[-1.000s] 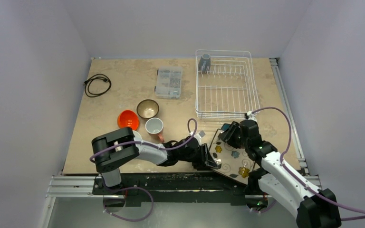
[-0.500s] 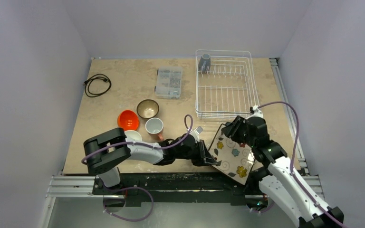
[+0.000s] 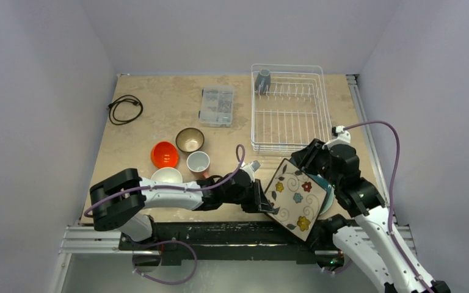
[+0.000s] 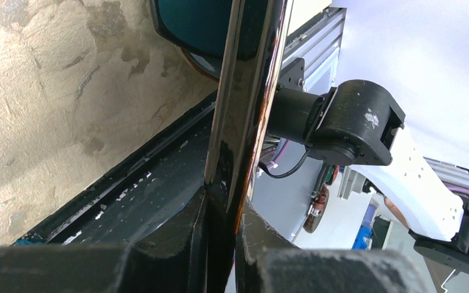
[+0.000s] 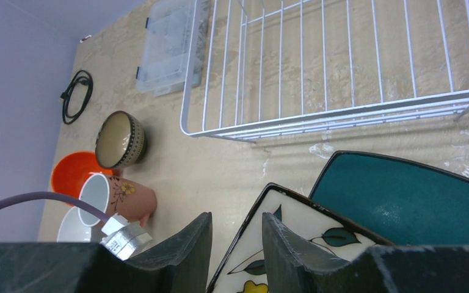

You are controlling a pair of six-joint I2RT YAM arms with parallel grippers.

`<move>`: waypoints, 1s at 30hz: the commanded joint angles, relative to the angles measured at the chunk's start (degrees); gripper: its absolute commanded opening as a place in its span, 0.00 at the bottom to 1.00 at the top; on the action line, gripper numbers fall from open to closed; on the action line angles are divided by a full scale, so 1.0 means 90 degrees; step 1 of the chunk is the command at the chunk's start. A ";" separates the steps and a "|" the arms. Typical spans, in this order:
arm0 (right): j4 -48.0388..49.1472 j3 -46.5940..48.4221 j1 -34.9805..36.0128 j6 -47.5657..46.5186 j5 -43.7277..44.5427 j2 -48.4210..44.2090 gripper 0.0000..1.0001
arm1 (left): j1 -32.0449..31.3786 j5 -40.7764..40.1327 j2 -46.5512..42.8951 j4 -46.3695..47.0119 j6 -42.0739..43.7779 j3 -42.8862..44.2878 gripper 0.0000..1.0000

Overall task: Load the mixed dishes into the dish rack
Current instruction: Pick up the plate at the center of the board.

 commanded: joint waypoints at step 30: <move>-0.0133 0.0575 0.0015 -0.0395 0.0101 0.0482 0.35 | 0.0427 0.0068 -0.1255 -0.1922 0.0814 0.2081 0.00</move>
